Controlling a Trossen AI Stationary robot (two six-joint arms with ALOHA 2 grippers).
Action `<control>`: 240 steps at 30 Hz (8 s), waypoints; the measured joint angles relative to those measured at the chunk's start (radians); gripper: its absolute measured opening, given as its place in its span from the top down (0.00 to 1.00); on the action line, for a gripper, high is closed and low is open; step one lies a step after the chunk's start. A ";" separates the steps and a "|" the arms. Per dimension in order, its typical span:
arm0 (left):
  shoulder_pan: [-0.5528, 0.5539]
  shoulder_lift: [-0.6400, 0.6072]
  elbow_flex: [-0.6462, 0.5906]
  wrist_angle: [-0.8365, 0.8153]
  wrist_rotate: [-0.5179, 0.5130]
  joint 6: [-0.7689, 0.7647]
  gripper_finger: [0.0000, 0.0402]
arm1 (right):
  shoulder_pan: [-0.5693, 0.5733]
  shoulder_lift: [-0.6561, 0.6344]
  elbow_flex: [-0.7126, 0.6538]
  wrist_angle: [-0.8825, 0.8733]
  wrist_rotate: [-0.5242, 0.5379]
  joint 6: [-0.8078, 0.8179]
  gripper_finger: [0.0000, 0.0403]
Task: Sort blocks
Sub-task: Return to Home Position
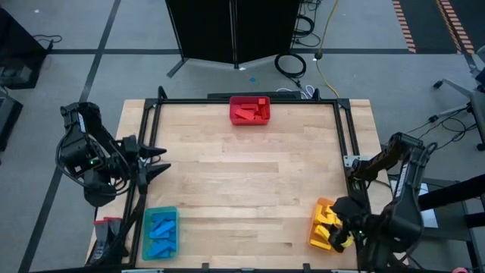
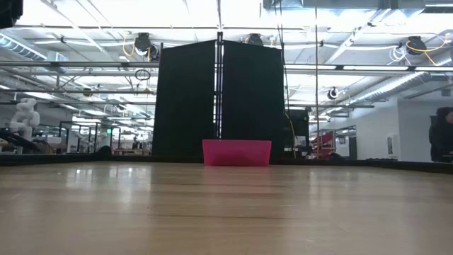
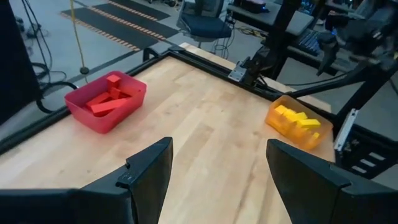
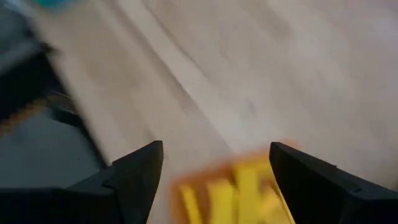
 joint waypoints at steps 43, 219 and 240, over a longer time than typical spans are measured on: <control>-0.001 -0.666 -0.623 1.284 0.766 1.285 0.34 | -0.253 -1.226 -1.005 1.724 -0.112 -2.006 0.28; 1.098 -0.964 -1.244 1.299 1.105 1.101 0.34 | -1.015 -1.467 -1.546 1.595 -0.639 -1.542 0.28; 1.097 -0.964 -1.244 1.299 1.105 1.100 0.34 | -1.015 -1.467 -1.546 1.595 -0.639 -1.542 0.28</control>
